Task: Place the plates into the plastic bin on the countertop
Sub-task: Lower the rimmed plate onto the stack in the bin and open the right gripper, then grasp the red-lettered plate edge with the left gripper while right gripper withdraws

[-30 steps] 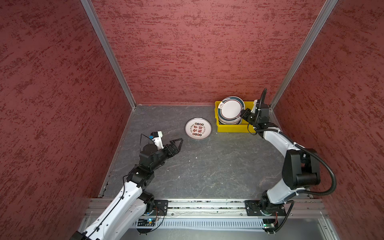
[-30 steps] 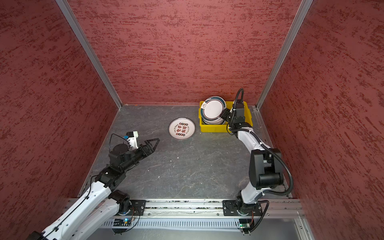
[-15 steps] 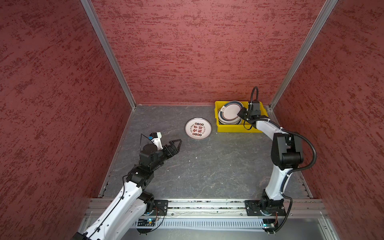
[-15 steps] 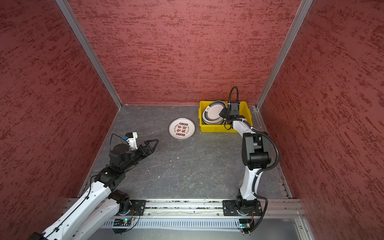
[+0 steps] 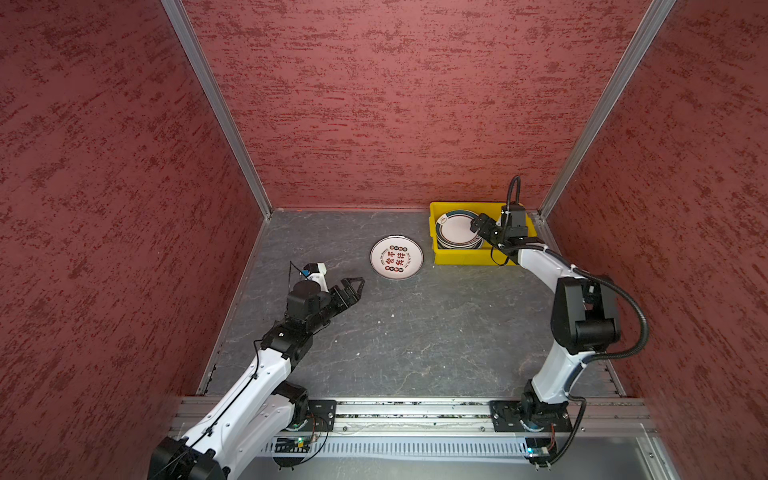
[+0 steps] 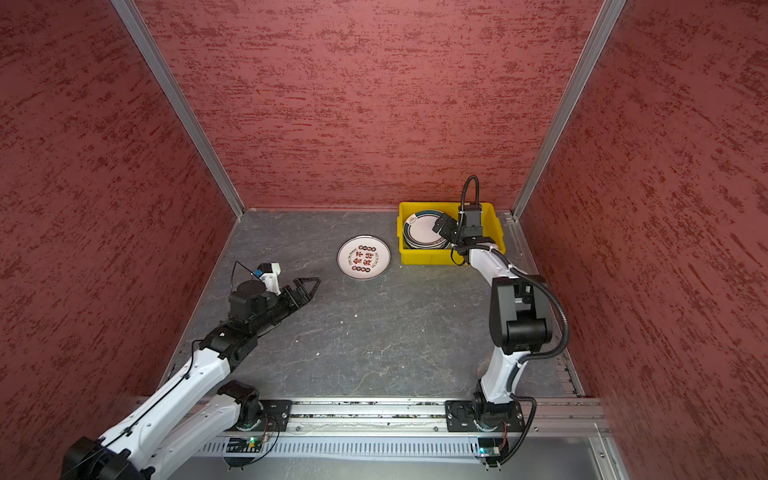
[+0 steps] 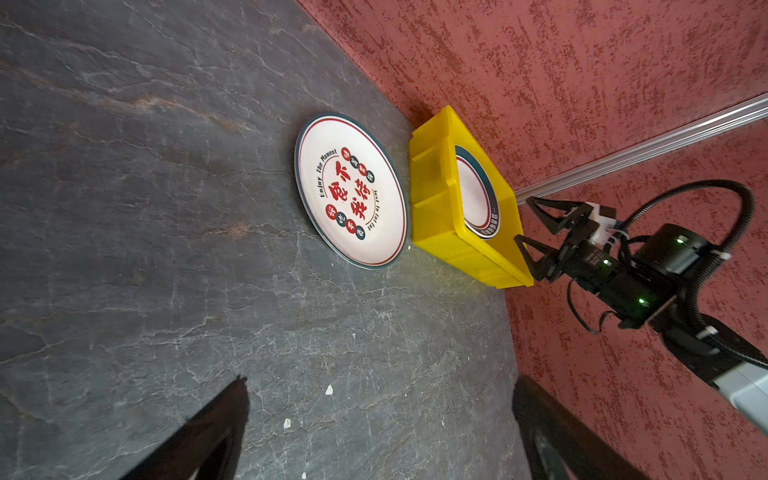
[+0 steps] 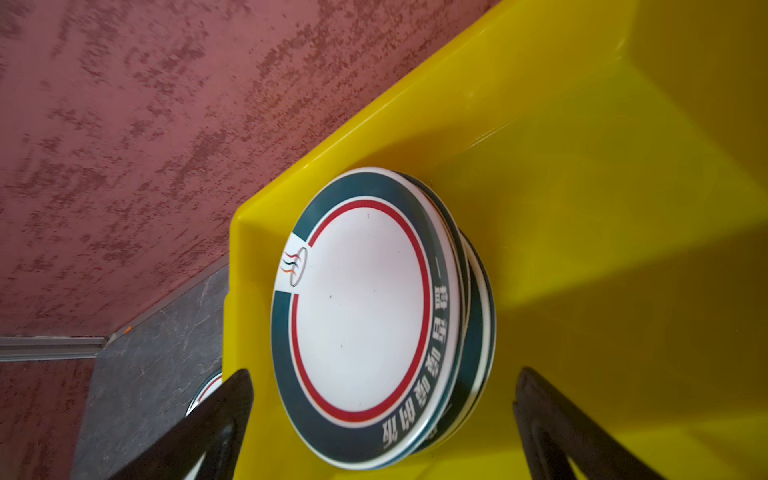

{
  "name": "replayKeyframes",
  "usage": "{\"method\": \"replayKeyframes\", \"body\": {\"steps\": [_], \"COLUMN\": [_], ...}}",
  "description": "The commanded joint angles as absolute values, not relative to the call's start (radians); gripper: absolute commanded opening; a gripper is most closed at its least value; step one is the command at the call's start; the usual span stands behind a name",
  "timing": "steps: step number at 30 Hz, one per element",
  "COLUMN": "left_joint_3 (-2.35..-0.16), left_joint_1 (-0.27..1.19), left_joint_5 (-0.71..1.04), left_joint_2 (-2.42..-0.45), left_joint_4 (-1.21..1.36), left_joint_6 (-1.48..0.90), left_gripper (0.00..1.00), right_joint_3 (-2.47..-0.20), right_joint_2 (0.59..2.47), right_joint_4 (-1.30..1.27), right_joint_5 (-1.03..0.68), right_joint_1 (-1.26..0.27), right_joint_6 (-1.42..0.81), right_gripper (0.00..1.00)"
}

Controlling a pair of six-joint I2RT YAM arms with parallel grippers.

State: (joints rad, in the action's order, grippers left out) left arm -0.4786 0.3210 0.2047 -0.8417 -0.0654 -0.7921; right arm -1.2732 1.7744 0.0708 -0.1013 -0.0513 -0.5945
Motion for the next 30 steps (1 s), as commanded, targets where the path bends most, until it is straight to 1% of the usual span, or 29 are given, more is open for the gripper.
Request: {"method": "replayKeyframes", "body": {"steps": [1,3,6,8,11,15,19,21,23,27,30], "left_joint_3": [-0.514,-0.519,-0.531,-0.532,-0.535,-0.554,-0.557,-0.567,-0.57,-0.542,-0.564], "left_joint_1": [0.3,0.283,0.264,0.258,0.255,0.247,0.245,0.244,0.24,0.239,0.239], "left_joint_5": [0.227,0.255,0.283,0.301,0.305,0.329,0.347,0.344,0.333,0.326,0.345], "left_joint_2": [-0.892,-0.939,-0.997,-1.032,-1.091,-1.184,-1.266,-1.31,-1.354,-1.434,-1.512], "left_joint_4": [-0.004,0.025,0.051,0.086,0.126,0.174,0.257,0.268,0.284,0.405,0.421], "left_joint_6": [-0.788,-0.79,-0.806,-0.812,-0.826,-0.845,-0.863,-0.869,-0.882,-0.912,-0.913], "left_gripper": [0.99,0.99,0.99,0.99,0.99,0.99,0.99,0.99,0.99,0.99,0.99], "right_joint_3": [-1.192,-1.118,-1.032,-0.995,-0.939,-0.869,-0.729,-0.661,-0.623,-0.567,-0.545], "right_joint_2": [1.662,1.596,1.501,1.418,1.303,1.166,1.043,1.008,0.986,0.944,0.919], "right_joint_4": [-0.035,-0.091,-0.185,-0.192,-0.171,-0.119,-0.21,-0.271,-0.271,-0.245,-0.23], "right_joint_5": [-0.14,-0.234,-0.435,-0.486,-0.493,-0.462,-0.465,-0.519,-0.556,-0.552,-0.541], "right_joint_1": [-0.049,-0.045,-0.032,-0.027,-0.028,-0.027,-0.028,-0.028,-0.027,-0.028,-0.028], "right_joint_6": [-0.614,-0.65,-0.715,-0.724,-0.707,-0.676,-0.718,-0.769,-0.789,-0.781,-0.761], "right_gripper": [0.99,0.99,0.99,0.99,0.99,0.99,0.99,0.99,0.99,0.99,0.99]}}
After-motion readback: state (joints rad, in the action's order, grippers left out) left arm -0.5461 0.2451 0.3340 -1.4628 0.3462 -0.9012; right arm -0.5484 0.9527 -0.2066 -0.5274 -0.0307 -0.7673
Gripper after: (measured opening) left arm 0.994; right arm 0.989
